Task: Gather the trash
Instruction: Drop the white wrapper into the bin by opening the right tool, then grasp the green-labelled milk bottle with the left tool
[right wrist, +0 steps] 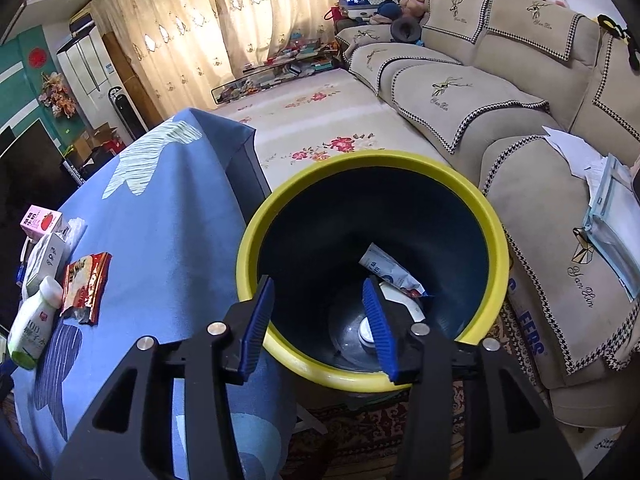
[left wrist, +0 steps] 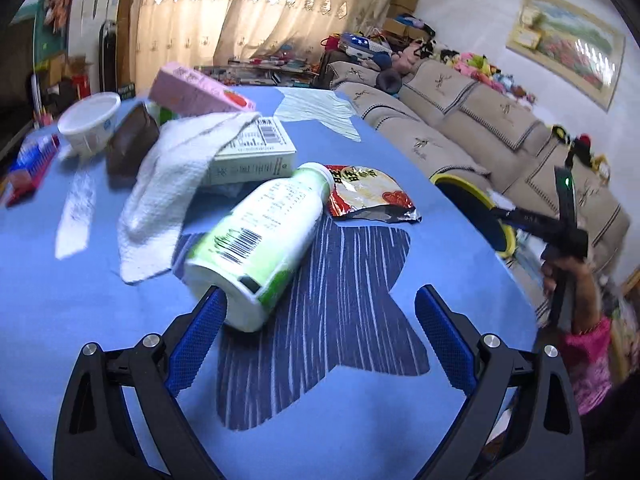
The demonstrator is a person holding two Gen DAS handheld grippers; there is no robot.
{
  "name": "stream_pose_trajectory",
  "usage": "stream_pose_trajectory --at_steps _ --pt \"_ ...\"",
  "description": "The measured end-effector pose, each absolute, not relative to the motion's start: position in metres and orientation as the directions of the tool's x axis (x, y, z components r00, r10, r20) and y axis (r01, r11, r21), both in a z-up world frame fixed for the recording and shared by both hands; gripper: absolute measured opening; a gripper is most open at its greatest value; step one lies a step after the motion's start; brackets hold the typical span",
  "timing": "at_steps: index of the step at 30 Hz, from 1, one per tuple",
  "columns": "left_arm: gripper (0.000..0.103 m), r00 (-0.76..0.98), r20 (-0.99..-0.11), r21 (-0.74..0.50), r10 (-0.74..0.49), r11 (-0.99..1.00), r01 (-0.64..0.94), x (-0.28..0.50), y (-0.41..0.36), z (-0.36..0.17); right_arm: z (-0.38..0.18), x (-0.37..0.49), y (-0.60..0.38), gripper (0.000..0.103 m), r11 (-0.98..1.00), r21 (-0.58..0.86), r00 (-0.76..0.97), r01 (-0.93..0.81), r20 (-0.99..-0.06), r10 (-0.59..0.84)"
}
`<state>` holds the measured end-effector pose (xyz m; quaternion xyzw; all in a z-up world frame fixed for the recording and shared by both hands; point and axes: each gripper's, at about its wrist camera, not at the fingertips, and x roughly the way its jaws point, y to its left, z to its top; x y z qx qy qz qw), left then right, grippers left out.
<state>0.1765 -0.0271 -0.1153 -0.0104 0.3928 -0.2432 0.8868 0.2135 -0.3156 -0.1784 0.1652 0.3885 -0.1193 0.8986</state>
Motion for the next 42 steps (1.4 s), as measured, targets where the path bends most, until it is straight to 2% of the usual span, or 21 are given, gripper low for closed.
stream_pose_trajectory --at_steps 5,11,18,30,35,42 --pt "0.094 0.621 -0.692 -0.133 -0.367 0.911 0.391 0.185 -0.014 -0.103 -0.181 0.213 -0.317 0.045 0.912 0.218 0.669 0.347 -0.739 -0.078" --pt "0.093 0.597 -0.723 -0.049 -0.347 0.888 0.457 0.217 -0.027 -0.107 -0.189 0.212 -0.318 0.045 0.909 0.223 0.659 0.352 -0.749 -0.072" --pt "0.08 0.531 -0.785 -0.007 -0.32 0.861 0.508 0.246 -0.047 -0.126 -0.193 0.213 -0.323 0.045 0.906 0.227 0.653 0.358 -0.754 -0.069" --pt "0.072 0.489 -0.82 0.012 -0.298 0.845 0.535 0.263 -0.067 -0.143 -0.206 0.22 -0.324 0.045 0.907 0.238 0.636 0.347 -0.771 -0.041" --pt "0.055 0.466 -0.826 -0.019 -0.316 0.844 0.537 0.267 -0.071 -0.149 -0.205 0.218 -0.323 0.045 0.908 0.24 0.638 0.344 -0.769 -0.039" --pt "0.051 0.492 -0.824 0.02 -0.282 0.853 0.521 0.246 -0.072 -0.14 -0.196 0.209 -0.32 0.045 0.911 0.254 0.661 0.325 -0.75 -0.027"
